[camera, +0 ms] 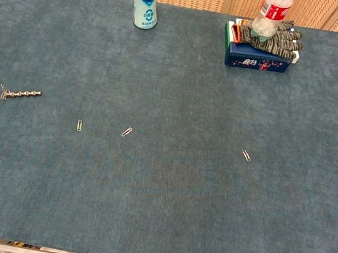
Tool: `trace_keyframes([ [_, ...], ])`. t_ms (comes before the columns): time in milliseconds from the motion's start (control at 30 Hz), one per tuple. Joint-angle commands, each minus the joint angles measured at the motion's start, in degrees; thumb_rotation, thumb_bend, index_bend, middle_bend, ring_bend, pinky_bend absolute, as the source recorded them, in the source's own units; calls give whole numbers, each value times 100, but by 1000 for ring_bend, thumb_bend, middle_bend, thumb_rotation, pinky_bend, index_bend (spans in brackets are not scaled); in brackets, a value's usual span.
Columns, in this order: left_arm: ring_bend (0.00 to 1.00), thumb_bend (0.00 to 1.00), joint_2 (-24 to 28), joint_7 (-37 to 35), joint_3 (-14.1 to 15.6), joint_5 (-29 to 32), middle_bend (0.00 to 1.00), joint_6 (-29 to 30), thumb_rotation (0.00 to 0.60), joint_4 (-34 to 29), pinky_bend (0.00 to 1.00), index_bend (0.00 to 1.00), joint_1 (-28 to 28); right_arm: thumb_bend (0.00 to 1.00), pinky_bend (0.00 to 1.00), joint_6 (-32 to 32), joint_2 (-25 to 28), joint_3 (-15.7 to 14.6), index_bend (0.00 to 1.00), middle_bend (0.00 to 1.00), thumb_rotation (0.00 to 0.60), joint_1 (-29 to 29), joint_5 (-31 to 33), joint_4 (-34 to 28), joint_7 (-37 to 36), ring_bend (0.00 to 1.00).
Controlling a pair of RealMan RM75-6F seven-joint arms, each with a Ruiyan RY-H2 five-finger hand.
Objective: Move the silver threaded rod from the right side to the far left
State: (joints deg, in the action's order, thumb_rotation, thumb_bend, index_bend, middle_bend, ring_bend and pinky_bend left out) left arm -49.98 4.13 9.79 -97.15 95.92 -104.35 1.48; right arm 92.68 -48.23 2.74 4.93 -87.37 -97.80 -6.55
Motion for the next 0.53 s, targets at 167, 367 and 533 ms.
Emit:
trace_keyframes([
  [167, 0, 280, -9, 64, -21, -67, 0, 85, 600, 74, 0, 315, 149, 168, 0, 25, -44, -38, 228, 113, 600, 14, -65, -3, 19, 0],
  [367, 0, 280, 80, 31, -56, -66, 0, 145, 600, 89, 0, 315, 252, 169, 0, 43, -38, -54, 228, 113, 600, 20, -96, -98, 58, 0],
  [533, 0, 280, 100, -7, -99, -40, 0, 134, 600, 87, 0, 315, 300, 169, 0, 60, -48, -67, 228, 113, 600, 27, -120, -117, 71, 0],
])
